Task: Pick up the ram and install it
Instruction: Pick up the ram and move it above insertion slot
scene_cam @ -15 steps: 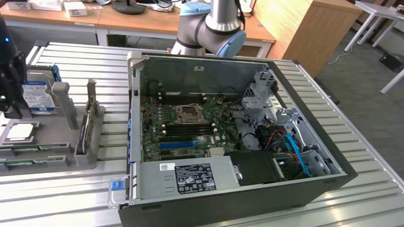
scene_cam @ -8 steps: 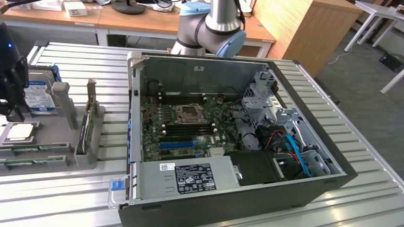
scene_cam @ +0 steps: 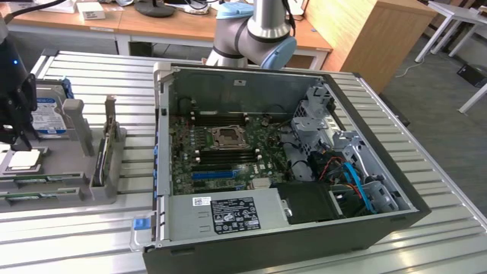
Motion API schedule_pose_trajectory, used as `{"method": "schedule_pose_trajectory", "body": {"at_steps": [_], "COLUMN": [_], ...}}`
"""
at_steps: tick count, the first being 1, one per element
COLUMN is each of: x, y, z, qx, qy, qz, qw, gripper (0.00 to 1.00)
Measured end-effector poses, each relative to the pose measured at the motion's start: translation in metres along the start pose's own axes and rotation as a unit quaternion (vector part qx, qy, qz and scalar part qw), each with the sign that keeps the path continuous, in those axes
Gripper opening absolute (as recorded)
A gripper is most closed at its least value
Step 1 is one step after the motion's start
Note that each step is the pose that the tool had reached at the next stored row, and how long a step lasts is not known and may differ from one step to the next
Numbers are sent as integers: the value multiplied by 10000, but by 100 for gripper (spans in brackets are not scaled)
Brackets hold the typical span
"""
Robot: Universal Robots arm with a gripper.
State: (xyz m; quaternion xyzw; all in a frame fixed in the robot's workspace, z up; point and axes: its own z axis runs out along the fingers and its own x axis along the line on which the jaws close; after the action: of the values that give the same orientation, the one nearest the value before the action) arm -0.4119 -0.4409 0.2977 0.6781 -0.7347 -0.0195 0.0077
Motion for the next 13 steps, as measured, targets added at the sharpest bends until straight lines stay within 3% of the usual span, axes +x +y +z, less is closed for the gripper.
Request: {"method": "schedule_pose_trajectory", "body": {"at_steps": [13], "x": [1], "y": [-4], "z": [86], "qx": [0], "qy": [0], "qz": [-2], "qw": [10000], "gripper": [30]}}
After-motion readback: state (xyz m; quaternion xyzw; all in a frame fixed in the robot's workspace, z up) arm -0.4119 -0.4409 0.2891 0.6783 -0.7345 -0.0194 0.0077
